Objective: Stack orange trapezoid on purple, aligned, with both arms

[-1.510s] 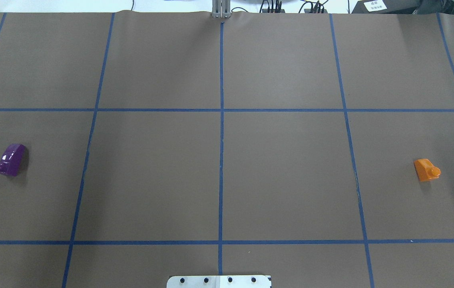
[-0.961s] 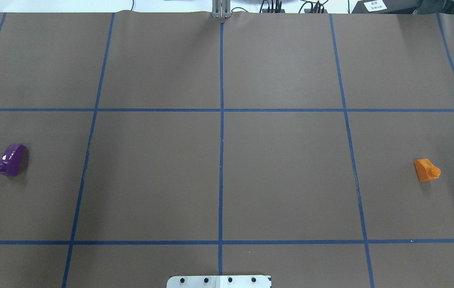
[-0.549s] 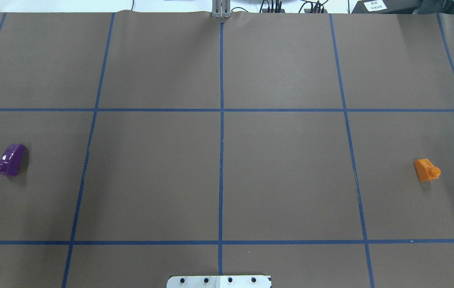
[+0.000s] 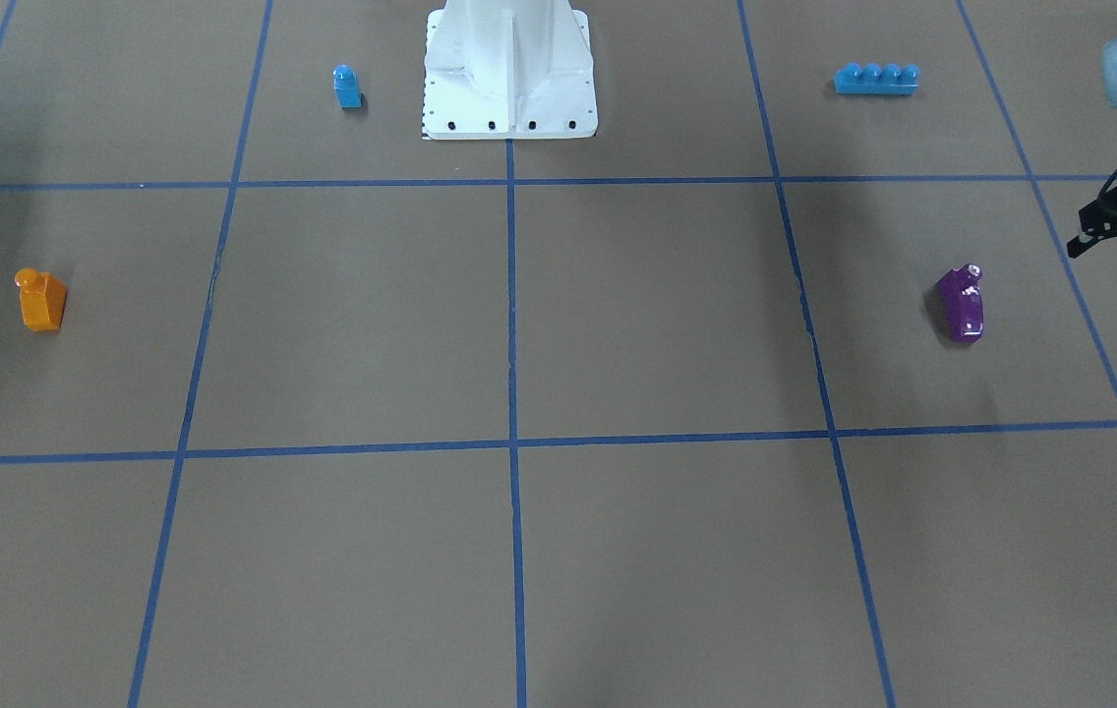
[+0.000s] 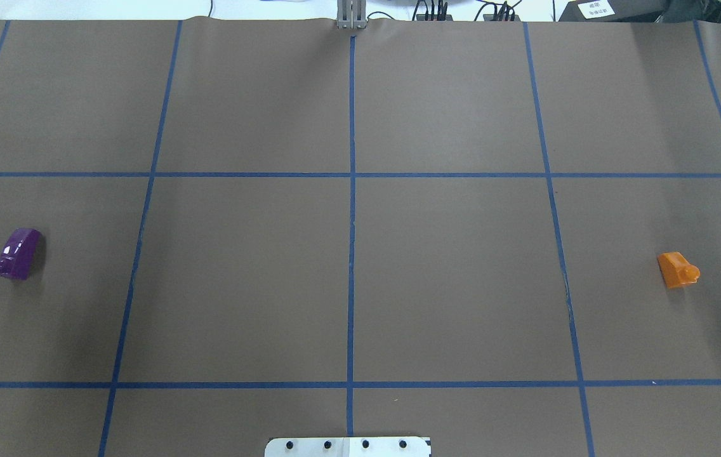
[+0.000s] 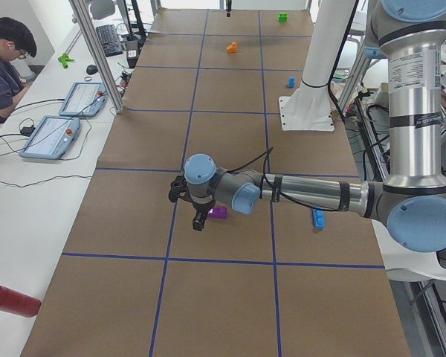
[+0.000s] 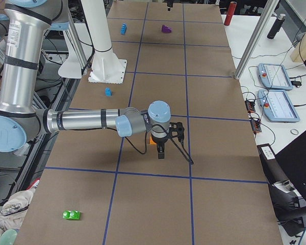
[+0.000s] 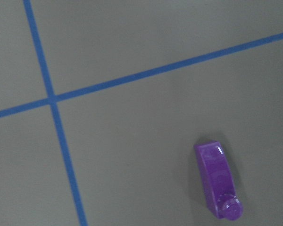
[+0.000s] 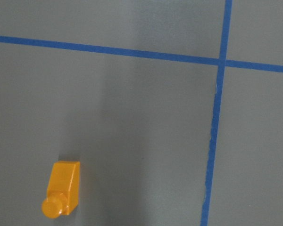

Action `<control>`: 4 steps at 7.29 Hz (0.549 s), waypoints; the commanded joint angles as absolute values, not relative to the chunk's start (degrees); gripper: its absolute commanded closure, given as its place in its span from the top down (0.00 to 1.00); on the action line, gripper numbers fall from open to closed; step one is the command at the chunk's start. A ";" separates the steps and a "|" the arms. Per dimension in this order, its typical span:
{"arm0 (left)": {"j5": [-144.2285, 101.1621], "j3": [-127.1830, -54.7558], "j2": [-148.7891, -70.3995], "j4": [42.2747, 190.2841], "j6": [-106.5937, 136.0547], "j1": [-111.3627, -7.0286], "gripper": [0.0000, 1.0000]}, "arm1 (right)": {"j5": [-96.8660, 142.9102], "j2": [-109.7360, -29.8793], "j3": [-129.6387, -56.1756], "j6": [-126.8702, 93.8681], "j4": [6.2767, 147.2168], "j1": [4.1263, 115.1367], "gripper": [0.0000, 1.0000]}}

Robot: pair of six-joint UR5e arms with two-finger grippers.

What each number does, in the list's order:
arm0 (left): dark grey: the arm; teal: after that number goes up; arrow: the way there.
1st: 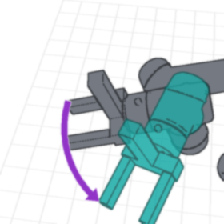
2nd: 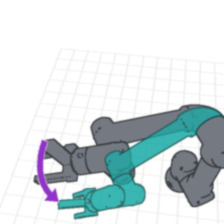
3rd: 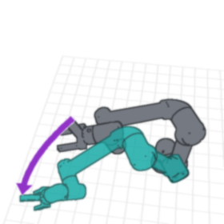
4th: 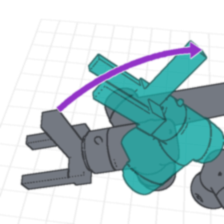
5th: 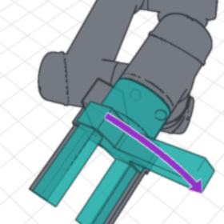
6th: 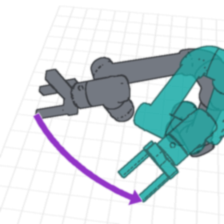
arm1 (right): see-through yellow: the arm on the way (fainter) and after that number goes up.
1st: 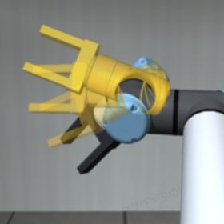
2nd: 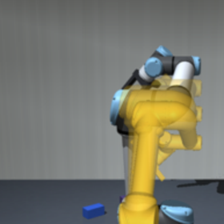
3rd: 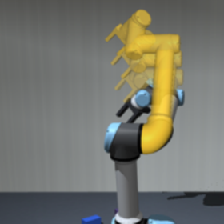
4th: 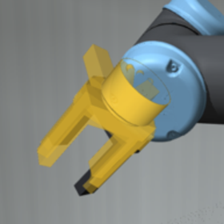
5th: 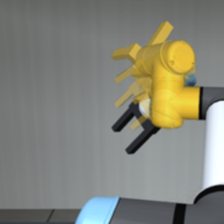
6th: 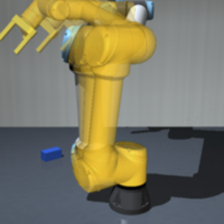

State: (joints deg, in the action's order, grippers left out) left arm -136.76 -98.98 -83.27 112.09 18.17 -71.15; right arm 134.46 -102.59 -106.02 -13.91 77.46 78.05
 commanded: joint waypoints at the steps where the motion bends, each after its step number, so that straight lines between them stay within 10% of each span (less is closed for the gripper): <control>1: -126.88 -97.91 -83.23 121.79 37.02 -60.17 1.00 | 134.39 -102.57 -105.91 -15.03 76.64 77.17 1.00; 4: -124.72 -96.86 -83.23 122.25 39.90 -54.59 1.00 | 134.56 -102.57 -106.00 -15.03 76.64 77.17 1.00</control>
